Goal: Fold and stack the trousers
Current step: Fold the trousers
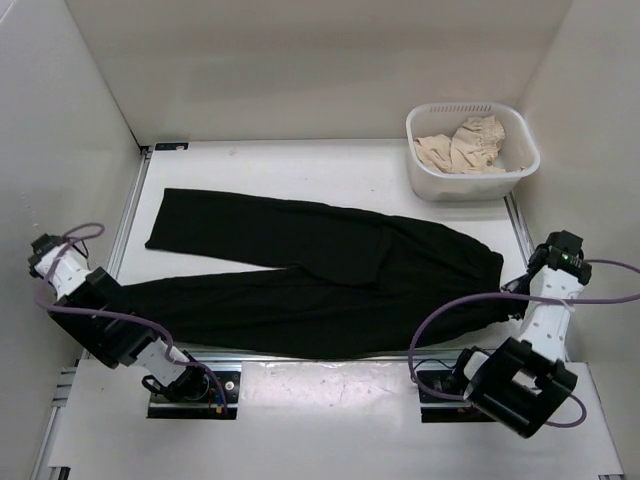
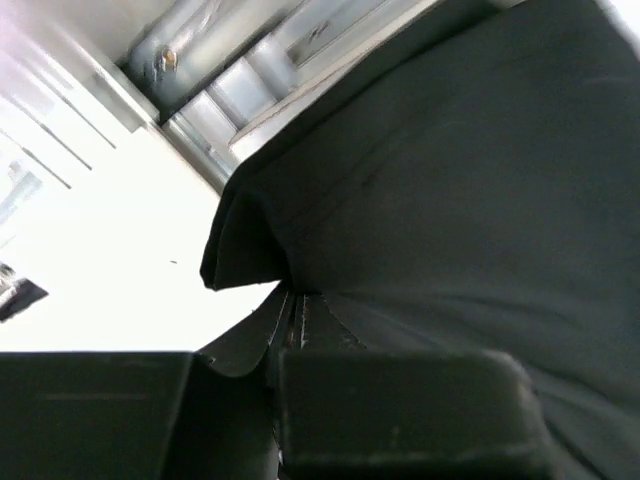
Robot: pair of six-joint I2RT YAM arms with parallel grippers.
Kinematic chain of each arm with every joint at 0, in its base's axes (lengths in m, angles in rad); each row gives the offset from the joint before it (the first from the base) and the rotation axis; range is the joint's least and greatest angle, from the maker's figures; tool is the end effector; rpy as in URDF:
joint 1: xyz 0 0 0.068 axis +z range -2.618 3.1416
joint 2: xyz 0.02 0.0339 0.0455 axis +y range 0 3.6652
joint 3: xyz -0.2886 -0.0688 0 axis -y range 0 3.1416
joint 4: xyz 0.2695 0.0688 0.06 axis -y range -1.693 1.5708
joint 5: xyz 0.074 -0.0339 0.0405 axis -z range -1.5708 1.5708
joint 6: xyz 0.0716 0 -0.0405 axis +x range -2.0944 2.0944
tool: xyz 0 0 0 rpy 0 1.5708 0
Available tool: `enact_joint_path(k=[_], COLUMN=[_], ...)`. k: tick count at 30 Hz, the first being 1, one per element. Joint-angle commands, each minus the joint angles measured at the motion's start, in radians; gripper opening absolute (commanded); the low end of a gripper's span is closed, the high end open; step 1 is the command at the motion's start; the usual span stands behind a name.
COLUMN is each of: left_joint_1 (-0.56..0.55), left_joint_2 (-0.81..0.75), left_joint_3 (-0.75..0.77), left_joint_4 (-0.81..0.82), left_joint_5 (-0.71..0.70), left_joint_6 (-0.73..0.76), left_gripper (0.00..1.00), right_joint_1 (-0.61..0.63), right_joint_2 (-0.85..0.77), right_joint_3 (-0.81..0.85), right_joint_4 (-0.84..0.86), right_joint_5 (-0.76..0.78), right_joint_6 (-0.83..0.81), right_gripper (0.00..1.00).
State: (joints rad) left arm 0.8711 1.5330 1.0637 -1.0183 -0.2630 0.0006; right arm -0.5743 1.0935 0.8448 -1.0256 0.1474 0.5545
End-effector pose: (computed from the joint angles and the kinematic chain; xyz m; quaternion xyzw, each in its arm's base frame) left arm 0.1715 0.2327 0.1909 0.4226 -0.8959 -0.1362 0.0179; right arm 0.1670 -0.1206 0.2232 0.5368 0.8276 -0.0743 0.1466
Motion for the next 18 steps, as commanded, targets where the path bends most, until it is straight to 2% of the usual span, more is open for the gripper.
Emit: enact_joint_path(k=[1,3,4,5,6,8,12,18], left_joint_1=[-0.03,-0.082,-0.101,-0.139,-0.158,-0.208,-0.294,-0.409], left_joint_2=[0.019,0.091,0.133,0.221,0.269,0.414,0.584,0.697], left_joint_3=[0.174,0.324,0.378,0.434,0.553,0.744,0.951,1.084], left_joint_4=[-0.112,-0.173,-0.193,-0.215,-0.254,-0.296,-0.296,-0.235], left_joint_5=[0.103,0.152,0.162,0.174,0.201,0.229,0.199,0.177], left_joint_6=[-0.001,-0.001,-0.001,-0.001,-0.001,-0.001,-0.001,-0.001], left_gripper=[0.14,0.14,0.14,0.14,0.14,0.14,0.14,0.14], right_joint_1=[0.025,0.025,0.025,0.025,0.025,0.025,0.034,0.053], right_joint_2=[-0.037,0.012,0.043,0.084,0.173,0.312,0.489,0.655], right_joint_3=[0.121,0.199,0.291,0.342,0.441,0.532,0.703,0.824], right_joint_4=[-0.154,-0.14,-0.127,-0.126,-0.117,-0.106,-0.106,-0.106], right_joint_5=[0.013,0.061,0.061,0.061,0.052,0.025,0.015,0.041], right_joint_6=[0.007,-0.005,-0.033,-0.044,-0.054,-0.077,-0.077,-0.057], right_gripper=[0.0,0.0,0.0,0.0,0.0,0.0,0.0,0.0])
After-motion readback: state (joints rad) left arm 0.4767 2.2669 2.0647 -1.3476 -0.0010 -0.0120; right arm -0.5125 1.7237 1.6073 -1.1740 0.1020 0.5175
